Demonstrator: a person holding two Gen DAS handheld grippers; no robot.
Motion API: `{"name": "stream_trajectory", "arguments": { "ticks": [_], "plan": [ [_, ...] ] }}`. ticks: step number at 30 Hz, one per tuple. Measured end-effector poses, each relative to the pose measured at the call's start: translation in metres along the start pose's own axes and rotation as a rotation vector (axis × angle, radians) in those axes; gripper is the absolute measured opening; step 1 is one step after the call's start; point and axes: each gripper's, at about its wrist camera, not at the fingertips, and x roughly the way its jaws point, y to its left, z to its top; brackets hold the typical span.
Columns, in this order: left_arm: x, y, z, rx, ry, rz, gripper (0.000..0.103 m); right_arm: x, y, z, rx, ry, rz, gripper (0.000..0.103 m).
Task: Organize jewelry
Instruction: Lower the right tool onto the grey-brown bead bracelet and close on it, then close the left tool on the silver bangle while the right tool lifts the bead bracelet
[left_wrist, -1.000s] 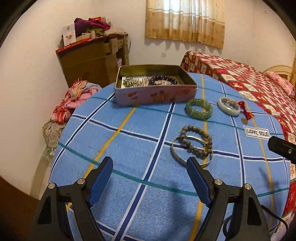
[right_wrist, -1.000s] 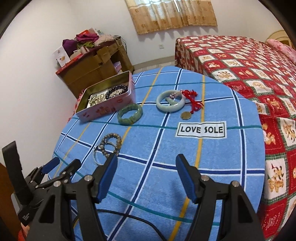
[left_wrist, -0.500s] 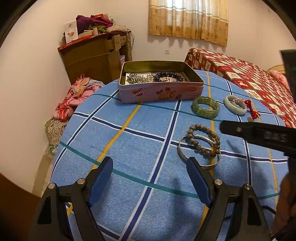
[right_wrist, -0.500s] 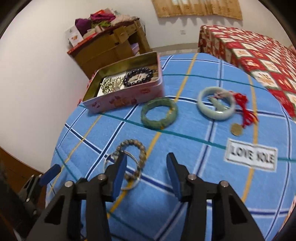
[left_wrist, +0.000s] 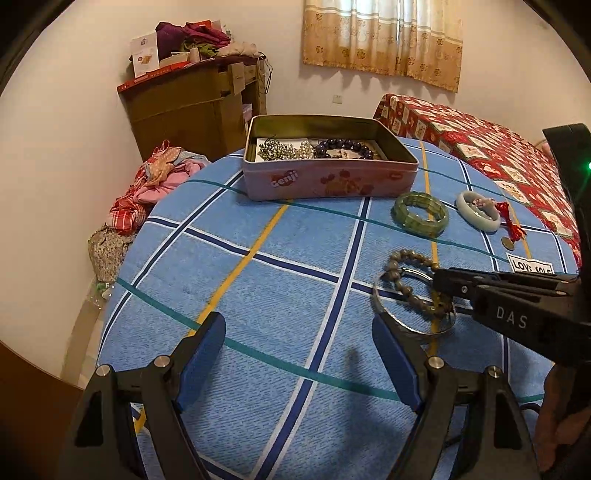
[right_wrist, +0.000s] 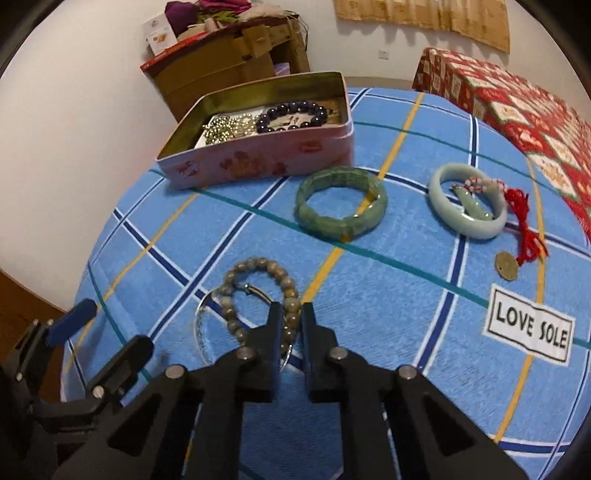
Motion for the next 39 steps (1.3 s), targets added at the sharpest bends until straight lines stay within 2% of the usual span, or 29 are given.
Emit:
{"name": "stream_trajectory", "arguments": {
  "ticks": [7,11,17,19,20,23,25,27,29,31,34,36,39],
  "plan": [
    [0.0,-0.006,0.005,0.027,-0.002,-0.019,0.082,-0.044,-0.031,-0.007,0.115,-0.111,0.053,0.012],
    [0.007,-0.017,0.011,0.053,0.021,-0.029,0.082,-0.052,-0.046,-0.022,0.157,-0.089,0.05,0.012],
    [0.028,-0.037,0.018,0.086,0.066,-0.031,0.081,-0.044,-0.056,-0.043,0.189,-0.038,0.048,0.012],
    [0.037,-0.042,0.016,0.078,0.097,-0.057,0.07,-0.04,-0.058,-0.045,0.196,-0.023,0.053,0.012],
    [0.041,-0.044,0.016,0.074,0.117,-0.068,0.062,-0.038,-0.058,-0.045,0.194,-0.016,0.057,0.012],
    [0.041,-0.047,0.016,0.072,0.108,-0.076,0.053,-0.036,-0.057,-0.047,0.185,-0.007,0.057,0.012],
    [0.039,-0.051,0.016,0.082,0.102,-0.087,0.04,-0.035,-0.056,-0.048,0.185,-0.009,0.059,0.012],
    [0.038,-0.056,0.015,0.101,0.092,-0.1,0.021,-0.034,-0.058,-0.047,0.199,-0.01,0.059,0.014],
    [0.038,-0.059,0.016,0.114,0.088,-0.107,0.015,-0.035,-0.06,-0.046,0.212,-0.011,0.069,0.022],
    [0.038,-0.059,0.016,0.113,0.087,-0.124,0.01,-0.037,-0.06,-0.045,0.207,-0.017,0.057,0.037],
    [0.039,-0.053,0.017,0.073,0.093,-0.154,0.003,-0.041,-0.056,-0.044,0.174,-0.031,0.028,0.048],
    [0.035,-0.049,0.016,0.048,0.088,-0.181,0.003,-0.037,-0.05,-0.044,0.141,-0.02,0.014,0.048],
    [0.028,-0.046,0.013,0.056,0.068,-0.163,0.003,-0.032,-0.038,-0.045,0.057,-0.026,-0.046,0.048]
  ]
}}
